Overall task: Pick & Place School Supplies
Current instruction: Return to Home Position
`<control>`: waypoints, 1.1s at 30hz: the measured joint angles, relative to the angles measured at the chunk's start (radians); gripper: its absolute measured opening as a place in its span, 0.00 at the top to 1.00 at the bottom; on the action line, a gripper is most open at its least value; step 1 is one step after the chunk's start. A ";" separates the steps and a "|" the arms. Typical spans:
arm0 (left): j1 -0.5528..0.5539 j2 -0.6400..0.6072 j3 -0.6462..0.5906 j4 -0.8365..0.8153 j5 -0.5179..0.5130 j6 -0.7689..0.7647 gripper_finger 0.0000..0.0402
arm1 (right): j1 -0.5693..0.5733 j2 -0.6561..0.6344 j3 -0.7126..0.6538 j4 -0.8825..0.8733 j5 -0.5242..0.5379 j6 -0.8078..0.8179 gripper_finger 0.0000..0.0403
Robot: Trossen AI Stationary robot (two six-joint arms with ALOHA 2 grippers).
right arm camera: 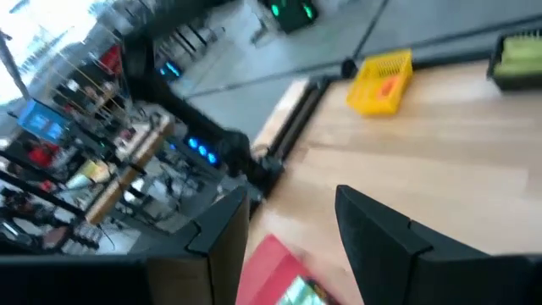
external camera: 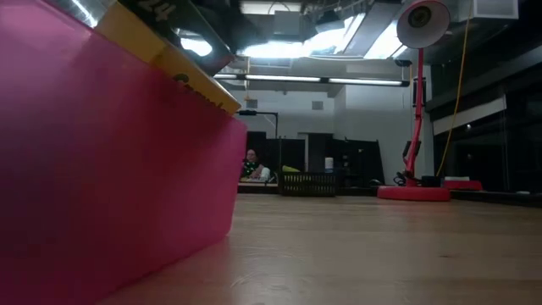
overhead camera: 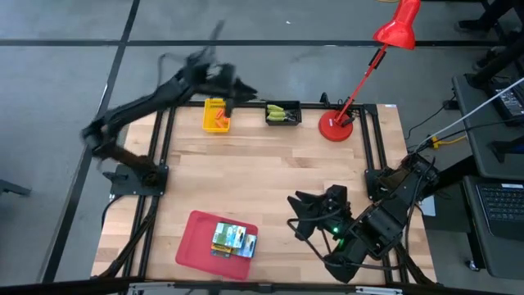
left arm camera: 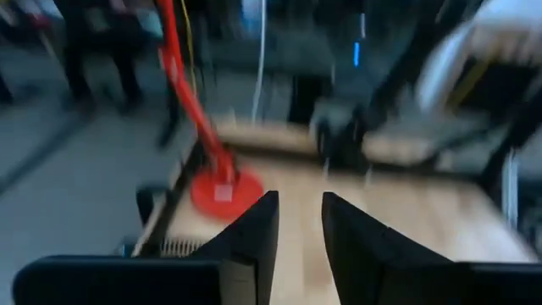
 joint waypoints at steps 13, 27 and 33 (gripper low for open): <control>-0.191 -0.627 -0.747 0.390 -0.402 -0.152 0.77 | 0.050 -0.114 0.000 0.025 0.127 -0.205 0.55; -0.240 -1.009 -1.136 0.404 -0.582 -0.154 0.78 | 0.050 -0.139 0.000 0.119 0.144 -0.452 0.55; -0.306 -1.141 -1.241 0.432 -0.605 -0.186 0.78 | 0.064 -0.139 0.000 0.194 0.203 -0.598 0.55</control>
